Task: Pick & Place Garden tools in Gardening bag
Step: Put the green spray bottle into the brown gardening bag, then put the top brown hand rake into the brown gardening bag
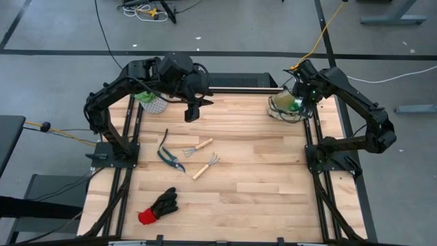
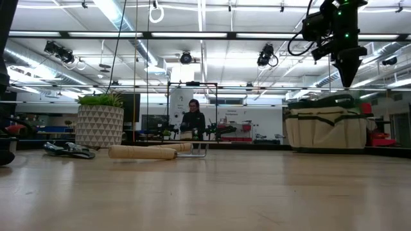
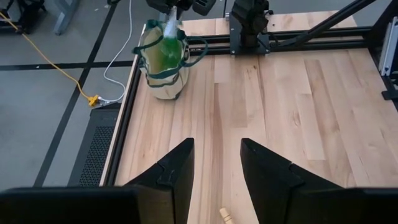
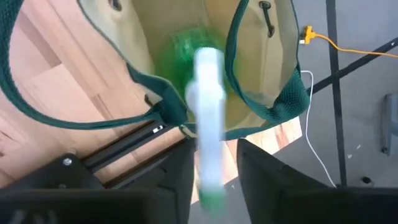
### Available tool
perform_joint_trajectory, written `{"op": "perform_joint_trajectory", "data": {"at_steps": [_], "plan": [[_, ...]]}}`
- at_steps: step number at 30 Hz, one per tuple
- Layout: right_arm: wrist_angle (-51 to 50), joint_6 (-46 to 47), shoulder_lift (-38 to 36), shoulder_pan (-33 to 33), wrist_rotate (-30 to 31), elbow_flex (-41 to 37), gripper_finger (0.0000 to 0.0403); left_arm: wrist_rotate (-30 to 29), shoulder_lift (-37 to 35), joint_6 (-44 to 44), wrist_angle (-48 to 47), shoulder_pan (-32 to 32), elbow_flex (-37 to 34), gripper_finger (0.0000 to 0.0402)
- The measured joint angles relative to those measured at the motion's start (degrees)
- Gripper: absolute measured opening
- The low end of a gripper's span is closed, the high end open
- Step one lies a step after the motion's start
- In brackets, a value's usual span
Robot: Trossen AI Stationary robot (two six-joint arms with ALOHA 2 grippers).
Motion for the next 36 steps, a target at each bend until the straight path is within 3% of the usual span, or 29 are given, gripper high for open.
{"op": "perform_joint_trajectory", "data": {"at_steps": [7, 14, 26, 36], "plan": [[-0.07, 0.2, 0.0, 0.0, -0.23, 0.0, 0.0168, 0.0, 0.0, -0.07, 0.0, 0.0, 0.0, 0.014], [-0.99, 2.55, -0.02, 0.04, -0.78, 1.56, 0.0182, 0.0, 0.0, -0.09, 0.0, 0.0, 0.0, 0.014], [-0.18, 5.97, -0.74, 0.07, -14.41, 6.36, 0.0176, 0.0, 0.0, -0.11, 0.0, 0.0, 0.0, 0.014], [10.6, 10.23, -7.25, 0.09, -25.84, 6.36, 0.0119, -0.02, 0.0, -0.11, 0.0, 0.0, 0.0, 0.014]]}}
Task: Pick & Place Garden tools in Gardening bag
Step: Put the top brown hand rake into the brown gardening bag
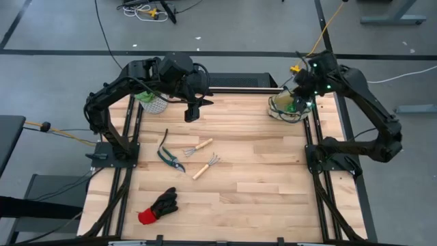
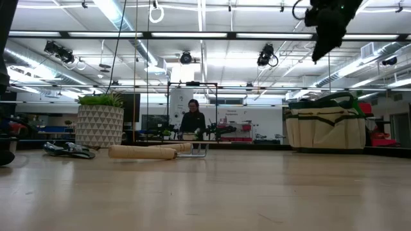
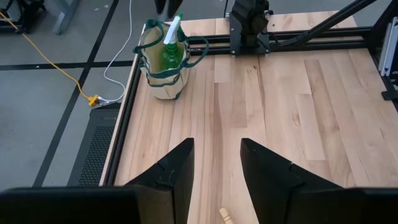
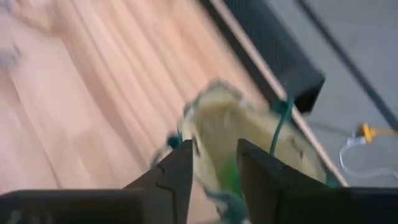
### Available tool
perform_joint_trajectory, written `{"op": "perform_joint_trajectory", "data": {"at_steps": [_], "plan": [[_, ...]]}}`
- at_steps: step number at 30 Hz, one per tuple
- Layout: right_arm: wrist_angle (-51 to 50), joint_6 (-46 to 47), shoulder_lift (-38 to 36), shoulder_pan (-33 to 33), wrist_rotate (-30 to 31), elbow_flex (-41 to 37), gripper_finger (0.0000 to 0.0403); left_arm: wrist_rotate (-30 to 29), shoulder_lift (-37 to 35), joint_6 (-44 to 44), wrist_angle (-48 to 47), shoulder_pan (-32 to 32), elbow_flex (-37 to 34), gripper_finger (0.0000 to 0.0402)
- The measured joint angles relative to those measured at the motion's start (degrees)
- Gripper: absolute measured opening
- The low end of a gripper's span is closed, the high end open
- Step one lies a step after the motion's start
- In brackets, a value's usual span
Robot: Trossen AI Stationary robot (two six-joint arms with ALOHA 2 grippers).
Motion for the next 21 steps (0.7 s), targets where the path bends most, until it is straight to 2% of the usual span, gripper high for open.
{"op": "perform_joint_trajectory", "data": {"at_steps": [9, 17, 21], "plan": [[7.66, 4.05, -4.03, 1.99, -4.31, 0.0, 0.0065, 0.0, 0.0, -0.02, 0.02, 0.0, 0.0, 0.014], [20.27, 7.69, -4.24, 8.75, -4.53, 0.0, 0.0009, 0.0, 0.0, -0.02, 0.02, 0.0, 0.0, 0.014], [25.73, 8.63, -4.22, 12.82, -4.48, 0.0, 0.0005, 0.0, 0.0, -0.04, 0.03, 0.0, 0.0, 0.014]]}}
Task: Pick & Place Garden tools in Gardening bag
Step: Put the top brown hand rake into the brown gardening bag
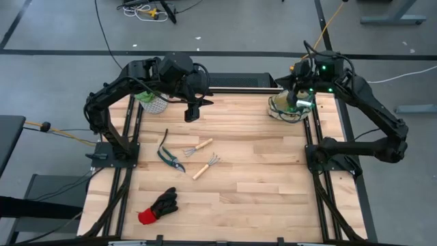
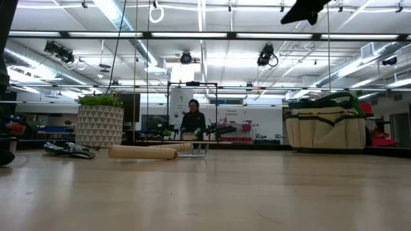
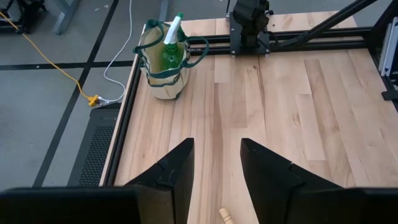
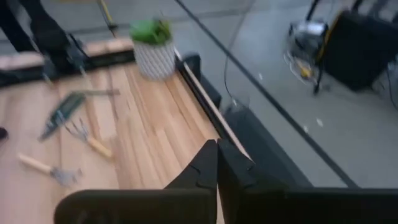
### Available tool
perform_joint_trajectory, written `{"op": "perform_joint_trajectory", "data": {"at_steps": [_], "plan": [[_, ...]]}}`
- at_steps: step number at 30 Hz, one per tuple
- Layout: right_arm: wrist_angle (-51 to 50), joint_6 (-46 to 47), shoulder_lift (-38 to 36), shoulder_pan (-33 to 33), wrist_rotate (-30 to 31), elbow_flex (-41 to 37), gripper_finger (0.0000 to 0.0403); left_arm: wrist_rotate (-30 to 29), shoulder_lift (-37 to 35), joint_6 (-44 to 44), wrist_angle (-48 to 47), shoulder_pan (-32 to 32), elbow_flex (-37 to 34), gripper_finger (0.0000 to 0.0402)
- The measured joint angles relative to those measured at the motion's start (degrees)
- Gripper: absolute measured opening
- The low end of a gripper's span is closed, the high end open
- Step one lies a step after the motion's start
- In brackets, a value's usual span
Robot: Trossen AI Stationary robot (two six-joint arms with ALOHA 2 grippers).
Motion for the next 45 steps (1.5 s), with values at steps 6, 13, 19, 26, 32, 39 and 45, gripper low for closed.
{"op": "perform_joint_trajectory", "data": {"at_steps": [6, 13, 19, 26, 32, 39, 45], "plan": [[8.33, 2.37, -0.63, 6.5, 3.37, -2.75, 0.0002, -0.02, 0.0, 0.0, 0.02, 0.01, 0.0, 0.014], [15.81, 3.82, -0.94, 14.75, 9.23, -7.96, 0.0001, -0.02, 0.0, 0.0, 0.09, 0.02, -0.02, 0.014], [23.72, 3.98, -0.94, 20.8, 9.65, -13.09, 0.0, -0.02, 0.0, -0.01, 1.83, 0.01, -0.02, 0.014], [27.52, 5.69, -1.03, 26.65, 10.9, -17.0, 0.0, -0.02, 0.0, 0.04, 2.62, 0.0, -0.02, 0.014], [33.09, 6.66, -2.43, 32.12, 17.93, -22.6, 0.0, -0.26, 0.0, 0.05, 2.62, 0.02, -0.02, 0.014], [48.07, 9.38, -5.16, 36.56, 18.62, -33.88, 0.0, -0.63, 0.0, 0.07, 2.58, 0.0, -0.02, 0.014], [54.11, 11.97, -7.97, 38.59, 18.6, -41.7, 0.0, -0.69, 0.0, 0.05, 2.57, 0.01, -0.02, 0.014]]}}
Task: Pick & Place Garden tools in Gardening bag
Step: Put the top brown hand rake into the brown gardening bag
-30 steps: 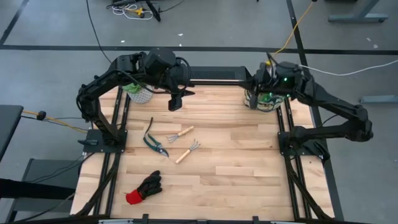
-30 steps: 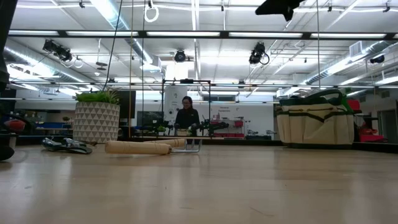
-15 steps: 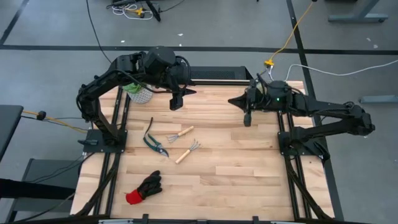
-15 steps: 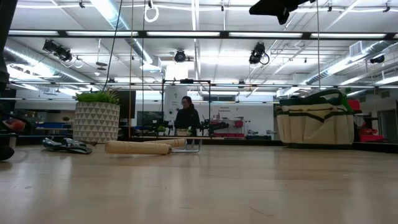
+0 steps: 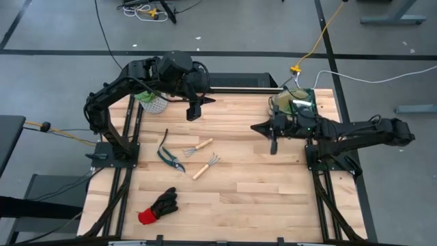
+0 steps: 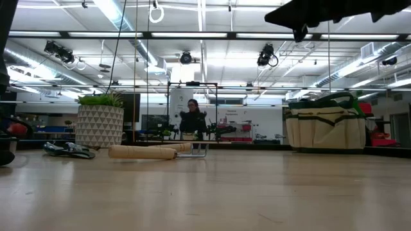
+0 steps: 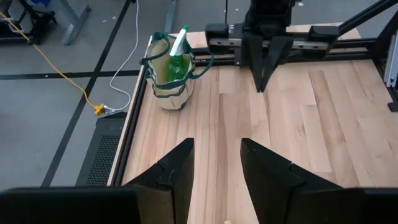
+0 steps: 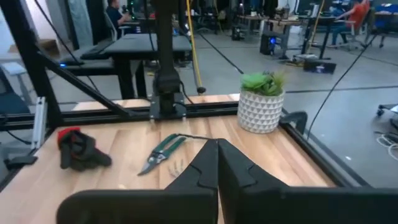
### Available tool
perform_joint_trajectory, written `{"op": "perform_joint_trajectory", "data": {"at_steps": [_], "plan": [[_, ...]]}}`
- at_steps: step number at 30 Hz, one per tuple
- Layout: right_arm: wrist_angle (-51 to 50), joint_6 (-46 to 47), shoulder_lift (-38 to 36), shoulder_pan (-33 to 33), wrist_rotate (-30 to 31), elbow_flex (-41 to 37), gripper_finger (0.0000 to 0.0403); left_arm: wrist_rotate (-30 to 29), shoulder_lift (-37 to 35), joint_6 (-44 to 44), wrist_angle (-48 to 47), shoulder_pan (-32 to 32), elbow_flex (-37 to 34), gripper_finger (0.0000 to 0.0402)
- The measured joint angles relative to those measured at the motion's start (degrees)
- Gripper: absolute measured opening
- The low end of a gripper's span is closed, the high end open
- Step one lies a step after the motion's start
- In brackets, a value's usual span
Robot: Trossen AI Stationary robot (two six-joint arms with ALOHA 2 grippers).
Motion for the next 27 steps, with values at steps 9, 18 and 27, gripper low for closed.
{"op": "perform_joint_trajectory", "data": {"at_steps": [9, 18, 27], "plan": [[0.11, 0.54, -5.35, 1.23, -0.66, -5.03, 0.0, 0.01, 0.0, -0.01, -0.02, 0.01, 0.0, 0.014], [0.2, -0.23, -11.96, 1.17, -1.44, -11.12, 0.0, 0.01, 0.0, -0.01, -0.02, 0.01, 0.0, 0.014], [0.0, 0.59, -16.74, 1.17, -5.08, -17.17, 0.0, 0.01, 0.0, -0.03, -0.02, -0.01, 0.0, 0.014]]}}
